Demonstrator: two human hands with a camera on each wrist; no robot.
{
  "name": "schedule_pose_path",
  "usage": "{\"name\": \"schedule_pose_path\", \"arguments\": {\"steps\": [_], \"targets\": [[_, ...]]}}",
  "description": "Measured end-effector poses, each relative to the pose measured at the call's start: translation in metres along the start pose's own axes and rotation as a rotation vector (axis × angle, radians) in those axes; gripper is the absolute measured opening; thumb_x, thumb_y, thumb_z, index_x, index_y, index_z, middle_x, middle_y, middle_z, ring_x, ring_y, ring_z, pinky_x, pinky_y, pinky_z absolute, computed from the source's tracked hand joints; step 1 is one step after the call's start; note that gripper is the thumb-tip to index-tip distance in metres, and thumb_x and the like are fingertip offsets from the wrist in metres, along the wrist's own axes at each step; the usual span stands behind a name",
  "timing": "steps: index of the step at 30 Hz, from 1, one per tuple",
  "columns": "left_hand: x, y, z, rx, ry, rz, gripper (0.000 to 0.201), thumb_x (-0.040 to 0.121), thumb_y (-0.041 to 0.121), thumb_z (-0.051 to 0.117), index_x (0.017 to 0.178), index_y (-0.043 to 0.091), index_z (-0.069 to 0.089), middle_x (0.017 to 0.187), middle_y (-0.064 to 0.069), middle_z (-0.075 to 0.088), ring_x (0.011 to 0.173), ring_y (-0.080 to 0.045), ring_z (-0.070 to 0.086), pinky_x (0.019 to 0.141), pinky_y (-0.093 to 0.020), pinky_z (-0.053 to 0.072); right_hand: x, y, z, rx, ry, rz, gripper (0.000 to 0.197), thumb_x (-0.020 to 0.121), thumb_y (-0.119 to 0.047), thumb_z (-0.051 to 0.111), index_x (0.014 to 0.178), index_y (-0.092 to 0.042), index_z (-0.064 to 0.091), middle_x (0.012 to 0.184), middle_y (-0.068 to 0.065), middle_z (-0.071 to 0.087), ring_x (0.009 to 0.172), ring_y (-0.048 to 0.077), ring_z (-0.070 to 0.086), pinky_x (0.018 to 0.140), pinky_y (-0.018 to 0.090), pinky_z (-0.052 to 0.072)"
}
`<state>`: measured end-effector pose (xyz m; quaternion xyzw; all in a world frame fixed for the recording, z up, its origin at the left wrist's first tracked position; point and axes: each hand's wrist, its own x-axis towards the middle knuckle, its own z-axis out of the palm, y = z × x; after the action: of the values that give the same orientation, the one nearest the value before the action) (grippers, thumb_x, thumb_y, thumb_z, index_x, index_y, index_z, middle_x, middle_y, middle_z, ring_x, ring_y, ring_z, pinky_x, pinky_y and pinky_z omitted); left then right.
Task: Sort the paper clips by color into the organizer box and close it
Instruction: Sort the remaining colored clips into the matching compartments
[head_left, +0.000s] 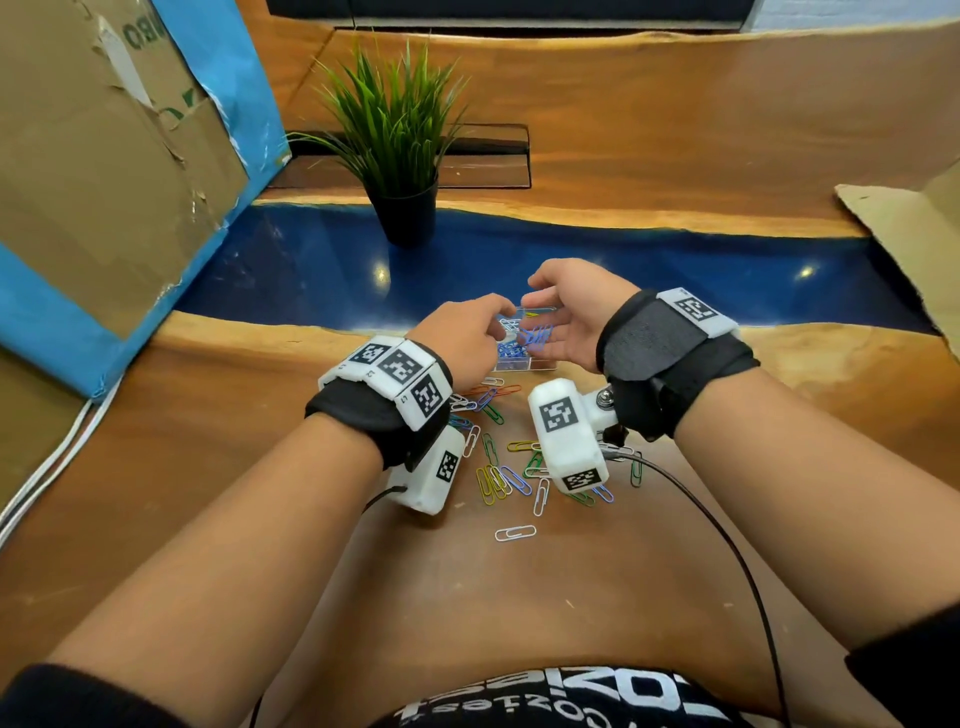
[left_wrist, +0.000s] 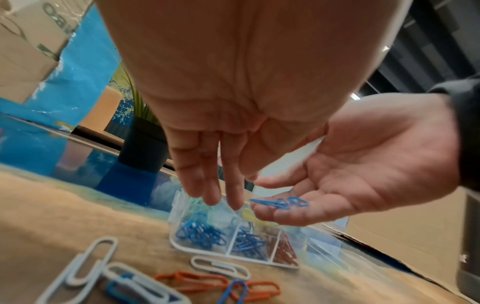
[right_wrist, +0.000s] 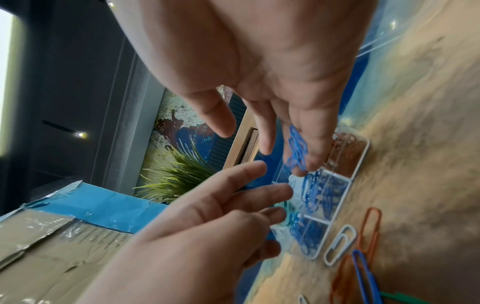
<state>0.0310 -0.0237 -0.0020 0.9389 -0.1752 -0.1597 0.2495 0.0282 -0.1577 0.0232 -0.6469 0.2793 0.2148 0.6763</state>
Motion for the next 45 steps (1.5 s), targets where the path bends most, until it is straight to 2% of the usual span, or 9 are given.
{"name": "schedule_pose_path", "arguments": {"steps": [7,12,17,23,27,30,32,36,45], "targets": [[0.0,-0.001,0.001,0.049,0.02,0.016,0.051,0.089,0.002,0.038,0.135,0.021,0.046,0.124,0.002,0.061,0.115,-0.016,0.054,0.093,-0.028,0.043,-0.005,-0.002,-0.001,-0.008,-0.042,-0.006,0.047,0.094,-0.028,0.048,0.135,-0.007,0.043,0.137,0.028,0.045,0.127,0.039,0.046,0.103,0.041,0.043],[0.004,-0.001,0.003,0.159,0.021,0.013,0.053,0.089,0.003,0.038,0.138,0.02,0.044,0.126,-0.008,0.052,0.116,-0.025,0.05,0.096,-0.038,0.044,-0.002,0.001,-0.001,-0.19,0.052,-0.065,0.027,0.093,-0.031,0.047,0.111,-0.012,0.053,0.115,0.013,0.058,0.095,0.025,0.061,0.078,0.032,0.054],[0.005,-0.003,0.005,0.315,-0.039,-0.015,0.049,0.092,0.008,0.037,0.134,0.029,0.05,0.131,-0.01,0.044,0.125,-0.03,0.04,0.098,-0.04,0.039,-0.001,0.005,-0.001,-0.292,0.061,-0.101,0.023,0.092,-0.029,0.045,0.105,-0.012,0.054,0.091,0.006,0.054,0.06,0.015,0.046,0.056,0.025,0.042],[0.0,-0.013,-0.003,0.221,0.028,-0.011,0.042,0.091,0.008,0.038,0.121,0.028,0.059,0.115,-0.007,0.05,0.113,-0.026,0.047,0.095,-0.04,0.043,-0.004,0.012,-0.005,-0.387,0.008,-0.165,0.028,0.093,-0.021,0.049,0.116,-0.007,0.056,0.095,0.009,0.061,0.067,0.017,0.051,0.06,0.025,0.044],[-0.009,-0.034,-0.014,0.18,0.122,-0.082,0.017,0.086,0.015,0.05,0.087,0.028,0.061,0.088,0.004,0.055,0.092,-0.019,0.054,0.084,-0.031,0.045,-0.008,0.021,-0.02,-0.643,-0.01,-0.329,0.015,0.088,-0.013,0.055,0.085,-0.008,0.068,0.093,0.014,0.069,0.067,0.017,0.055,0.059,0.025,0.05],[-0.014,-0.041,-0.018,0.281,0.071,-0.11,0.014,0.085,0.019,0.056,0.085,0.026,0.068,0.076,0.008,0.055,0.086,-0.017,0.055,0.078,-0.028,0.045,-0.01,0.029,-0.028,-0.96,0.044,-0.407,0.014,0.084,-0.014,0.06,0.081,-0.012,0.074,0.078,0.001,0.072,0.061,0.011,0.056,0.073,0.03,0.054],[-0.014,-0.04,-0.016,0.321,0.05,-0.126,0.013,0.084,0.023,0.061,0.089,0.026,0.073,0.076,0.008,0.057,0.086,-0.016,0.057,0.074,-0.027,0.047,-0.013,0.032,-0.027,-1.142,0.059,-0.438,0.017,0.084,-0.01,0.059,0.086,-0.016,0.075,0.069,-0.012,0.061,0.064,0.007,0.055,0.073,0.023,0.046],[-0.01,-0.035,-0.009,0.342,0.004,-0.13,0.017,0.08,0.028,0.069,0.096,0.027,0.075,0.079,0.005,0.062,0.083,-0.013,0.057,0.071,-0.023,0.044,-0.015,0.036,-0.019,-1.323,0.054,-0.455,0.024,0.084,-0.006,0.057,0.082,-0.022,0.074,0.083,-0.004,0.065,0.085,0.015,0.06,0.08,0.026,0.051],[-0.009,-0.031,-0.009,0.388,-0.063,-0.1,0.012,0.079,0.016,0.061,0.078,0.017,0.073,0.084,-0.001,0.071,0.085,-0.02,0.067,0.064,-0.027,0.049,-0.023,0.035,-0.043,-1.494,0.047,-0.337,0.018,0.078,-0.006,0.064,0.083,-0.021,0.073,0.081,-0.004,0.067,0.084,0.017,0.063,0.074,0.027,0.052]]}}
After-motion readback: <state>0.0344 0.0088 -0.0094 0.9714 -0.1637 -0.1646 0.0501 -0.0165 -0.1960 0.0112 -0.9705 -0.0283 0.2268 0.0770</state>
